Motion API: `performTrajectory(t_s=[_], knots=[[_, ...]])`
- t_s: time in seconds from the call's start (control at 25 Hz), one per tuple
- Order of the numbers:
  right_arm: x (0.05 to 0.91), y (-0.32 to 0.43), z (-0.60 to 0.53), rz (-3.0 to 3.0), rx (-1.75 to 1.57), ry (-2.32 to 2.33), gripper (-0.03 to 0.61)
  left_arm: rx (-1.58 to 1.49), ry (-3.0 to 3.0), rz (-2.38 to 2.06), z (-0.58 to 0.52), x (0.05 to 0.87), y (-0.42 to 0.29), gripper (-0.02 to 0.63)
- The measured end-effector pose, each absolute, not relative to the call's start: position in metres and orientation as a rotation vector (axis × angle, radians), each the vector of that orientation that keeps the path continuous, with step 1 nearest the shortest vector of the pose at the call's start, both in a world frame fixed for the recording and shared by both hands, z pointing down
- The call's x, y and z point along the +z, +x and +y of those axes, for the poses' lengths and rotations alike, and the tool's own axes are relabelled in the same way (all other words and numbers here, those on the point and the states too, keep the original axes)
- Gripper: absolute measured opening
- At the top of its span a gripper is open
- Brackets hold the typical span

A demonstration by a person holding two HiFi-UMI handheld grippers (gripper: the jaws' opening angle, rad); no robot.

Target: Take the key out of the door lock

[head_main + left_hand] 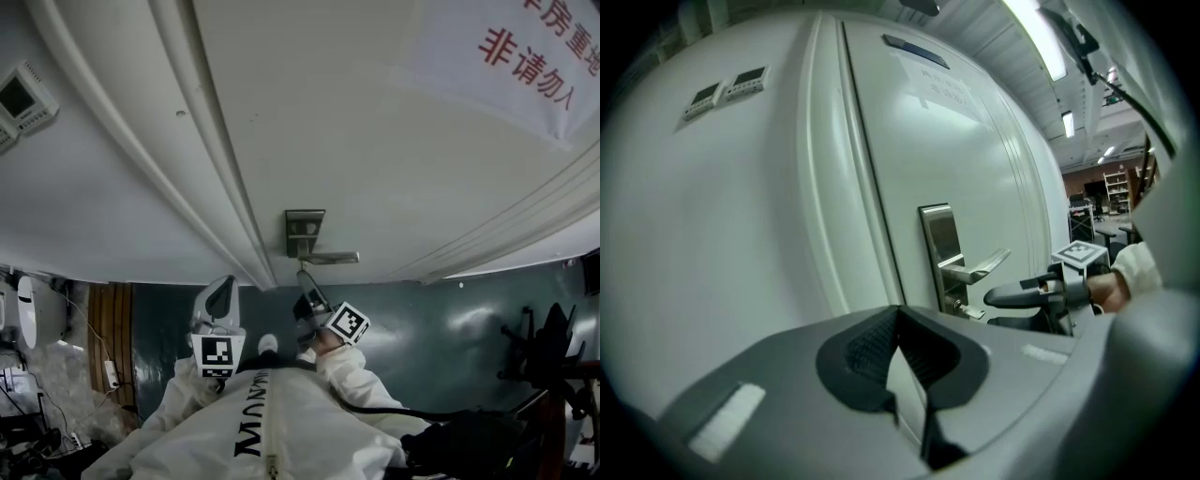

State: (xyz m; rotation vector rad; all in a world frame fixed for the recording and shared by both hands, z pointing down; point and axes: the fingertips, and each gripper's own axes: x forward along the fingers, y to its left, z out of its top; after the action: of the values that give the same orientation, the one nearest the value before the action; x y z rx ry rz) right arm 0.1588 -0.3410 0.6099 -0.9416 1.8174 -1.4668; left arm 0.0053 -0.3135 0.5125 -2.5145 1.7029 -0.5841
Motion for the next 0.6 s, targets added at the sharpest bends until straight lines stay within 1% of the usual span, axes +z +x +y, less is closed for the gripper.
performTrajectory(t_s=[0.16,0.44,0.6], knots=[[0.617,0.158,-0.348,1.739,-1.498,-0.878,0.202,-0.586,-2.509,1.714,-0.313,0.513,0.005,0.0],[0.62,0.158,-0.36,1.704,-1.525,-0.85,0.192,-0.588,-2.504,1.713,-0.313,0.512,0.006,0.0],[0.627,0.16,-0.365,1.683,-1.539,-0.85,0.164,-0.587,-2.508,1.707,-0.313,0.511,0.01,0.0]])
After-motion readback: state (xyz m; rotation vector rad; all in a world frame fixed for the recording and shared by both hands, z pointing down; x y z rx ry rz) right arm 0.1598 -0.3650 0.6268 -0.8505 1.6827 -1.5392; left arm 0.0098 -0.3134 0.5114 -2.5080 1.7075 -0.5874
